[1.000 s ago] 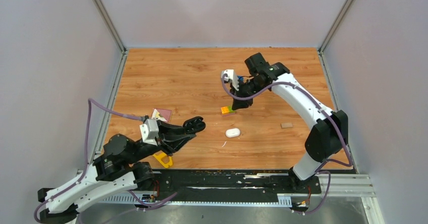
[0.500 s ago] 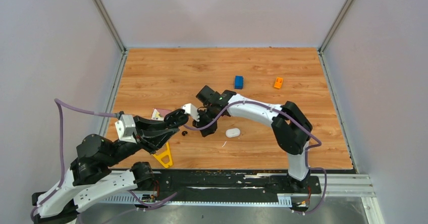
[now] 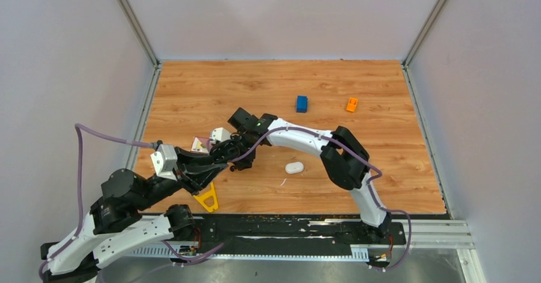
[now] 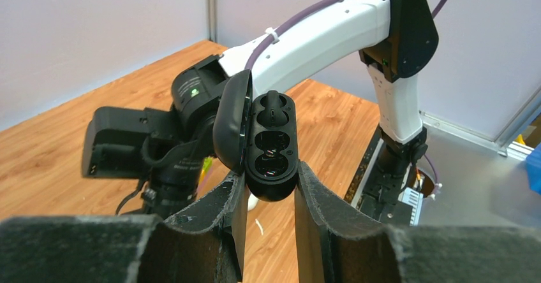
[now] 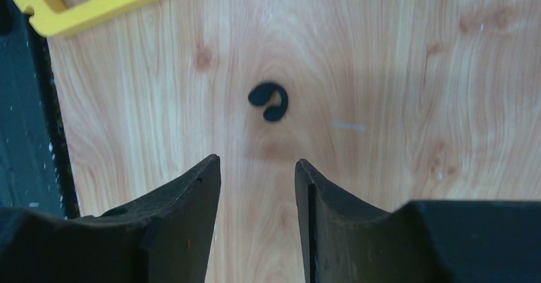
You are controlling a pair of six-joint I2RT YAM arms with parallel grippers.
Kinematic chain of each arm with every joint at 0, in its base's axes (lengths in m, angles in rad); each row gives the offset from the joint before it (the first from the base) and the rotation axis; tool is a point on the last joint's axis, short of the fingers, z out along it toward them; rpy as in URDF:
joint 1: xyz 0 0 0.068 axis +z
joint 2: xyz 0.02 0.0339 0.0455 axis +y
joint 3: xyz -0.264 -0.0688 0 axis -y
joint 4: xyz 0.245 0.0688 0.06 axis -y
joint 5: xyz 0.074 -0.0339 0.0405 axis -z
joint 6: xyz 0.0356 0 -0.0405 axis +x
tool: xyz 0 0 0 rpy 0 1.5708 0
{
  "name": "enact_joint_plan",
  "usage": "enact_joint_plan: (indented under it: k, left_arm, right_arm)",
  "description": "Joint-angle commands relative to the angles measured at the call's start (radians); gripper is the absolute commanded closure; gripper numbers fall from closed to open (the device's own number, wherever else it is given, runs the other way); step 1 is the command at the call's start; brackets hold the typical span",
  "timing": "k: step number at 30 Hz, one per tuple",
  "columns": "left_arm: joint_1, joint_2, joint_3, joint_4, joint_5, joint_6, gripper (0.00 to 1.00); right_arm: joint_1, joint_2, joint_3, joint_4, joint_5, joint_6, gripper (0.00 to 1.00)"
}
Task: Insert the wireless bluetooth earbuds into the charging case
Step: Pick up the earbud from the center of the board.
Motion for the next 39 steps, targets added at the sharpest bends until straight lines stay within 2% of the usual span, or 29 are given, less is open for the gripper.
enact_joint_plan:
  k: [1, 13, 24, 34, 39]
  left_arm:
    - [-0.003, 0.014, -0.013, 0.038, 0.008, -0.016, 1.0]
    - [-0.004, 0.021, -0.041, 0.068, 0.033, -0.038, 1.0]
    - [-0.003, 0.014, -0.049, 0.069, 0.033, -0.037, 1.0]
    - [-0.004, 0.032, -0.078, 0.115, 0.062, -0.031, 1.0]
    - [-0.003, 0.035, -0.088, 0.13, 0.069, -0.04, 1.0]
  right_arm:
    - [0.042, 0.094, 0.136, 0.001, 0.016, 0.027, 0.53]
    - [0.104, 0.219, 0.276, 0.006, 0.177, 0.034, 0.52]
    - [0.081, 0.143, 0.093, 0.057, 0.378, 0.052, 0.54]
    - [-0.046, -0.073, -0.135, 0.078, 0.36, 0.056, 0.55]
    - [-0.072, -0.141, -0.162, 0.052, 0.163, 0.016, 0.61]
